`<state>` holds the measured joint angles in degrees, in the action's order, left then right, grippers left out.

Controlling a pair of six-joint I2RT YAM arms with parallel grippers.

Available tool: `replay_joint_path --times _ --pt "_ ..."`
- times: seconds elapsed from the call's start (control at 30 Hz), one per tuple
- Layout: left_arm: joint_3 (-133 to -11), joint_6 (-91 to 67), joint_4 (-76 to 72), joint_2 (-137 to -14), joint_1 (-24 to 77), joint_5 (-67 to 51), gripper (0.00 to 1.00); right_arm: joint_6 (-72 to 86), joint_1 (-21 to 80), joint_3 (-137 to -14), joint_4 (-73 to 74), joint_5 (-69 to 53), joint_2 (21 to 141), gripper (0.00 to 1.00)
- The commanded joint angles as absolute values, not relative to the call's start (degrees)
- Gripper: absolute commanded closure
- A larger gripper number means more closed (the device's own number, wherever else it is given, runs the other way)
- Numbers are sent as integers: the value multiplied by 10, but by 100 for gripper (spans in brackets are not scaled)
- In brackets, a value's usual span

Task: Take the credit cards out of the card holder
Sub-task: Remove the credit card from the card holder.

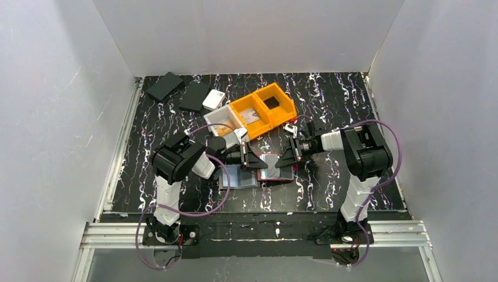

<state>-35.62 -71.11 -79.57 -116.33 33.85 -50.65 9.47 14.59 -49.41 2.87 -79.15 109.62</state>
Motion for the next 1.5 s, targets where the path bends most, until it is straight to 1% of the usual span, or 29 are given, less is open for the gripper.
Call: replay_joint_path --times 0.0,0.4,0.67,1.0,1.47 --pt "-346 -703 -817 -1163 326 -512 100 41 148 -517 77 -829 1100 89" --pt "-335 -697 -817 -1176 309 -520 100 39 146 -517 79 -818 1106 89" --pt "-335 -697 -817 -1180 308 -525 100 68 139 -506 45 -799 1102 96" --pt "-331 -696 -817 -1184 303 -531 100 115 133 -485 -17 -778 1105 97" --pt "-321 -695 -818 -1180 288 -540 100 124 130 -477 -28 -760 1113 98"
